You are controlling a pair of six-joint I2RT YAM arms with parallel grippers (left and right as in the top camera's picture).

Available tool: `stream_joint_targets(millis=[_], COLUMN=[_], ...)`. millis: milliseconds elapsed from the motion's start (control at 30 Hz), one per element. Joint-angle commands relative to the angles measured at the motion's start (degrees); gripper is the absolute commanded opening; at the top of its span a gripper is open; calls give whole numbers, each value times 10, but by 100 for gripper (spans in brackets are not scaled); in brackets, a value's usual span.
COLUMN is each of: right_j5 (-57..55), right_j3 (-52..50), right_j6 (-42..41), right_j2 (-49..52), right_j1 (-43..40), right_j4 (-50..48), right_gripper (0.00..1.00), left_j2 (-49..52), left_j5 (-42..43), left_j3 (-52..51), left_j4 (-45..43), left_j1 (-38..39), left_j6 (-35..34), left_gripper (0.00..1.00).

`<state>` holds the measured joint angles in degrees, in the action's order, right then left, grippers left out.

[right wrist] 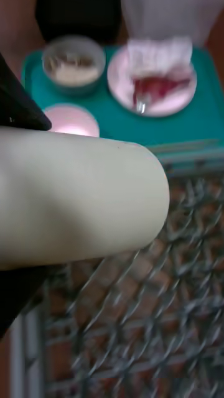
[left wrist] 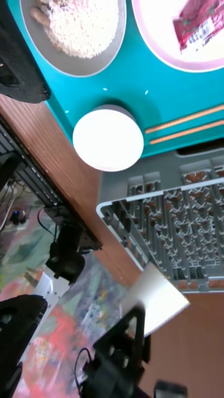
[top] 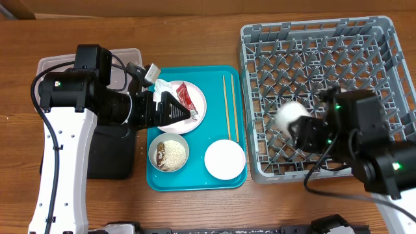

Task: Sort waste into correct bins and load items into the dishwasher
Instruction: 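Lower the white cup into the dish rack with the right gripper and release, then grasp the steel rice bowl rim with the left gripper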

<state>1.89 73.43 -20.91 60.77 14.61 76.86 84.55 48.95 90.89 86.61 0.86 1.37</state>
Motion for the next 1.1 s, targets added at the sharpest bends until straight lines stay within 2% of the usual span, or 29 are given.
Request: stream_joint_targets(millis=[0, 167, 500, 733, 833, 900, 933, 967, 1067], right_j5=[-108, -81, -30, -22, -22, -16, -7, 5, 42], right_j3=[9, 9, 9, 13, 34, 59, 73, 89, 127], right_j6=[-47, -39, -20, -14, -15, -19, -18, -18, -19], right_j2=[32, 100, 188, 200, 187, 174, 167, 158, 133], right_j1=[-2, 2, 18, 18, 18, 18, 18, 18, 18], right_j4=[31, 83, 112, 108, 80, 60, 48, 34, -13], right_gripper=[55, 55, 56, 97, 100, 100, 100, 100, 99], left_j2=[3, 3, 3, 3, 3, 3, 3, 3, 3], left_j5=[-11, -11, -11, -11, -15, -43, -73, -115, -261], left_j3=[2, 2, 2, 2, 2, 2, 1, -2, -24], left_j4=[-5, -8, -7, -5, -5, -6, -8, -13, -45], left_j1=[-2, -2, -2, 0, 5, 19, 31, 47, 115], left_j6=[-7, -8, -8, -8, -7, -8, -17, -40, -137], left_gripper=[100, 100, 100, 100, 100, 98, 93, 89, 88])
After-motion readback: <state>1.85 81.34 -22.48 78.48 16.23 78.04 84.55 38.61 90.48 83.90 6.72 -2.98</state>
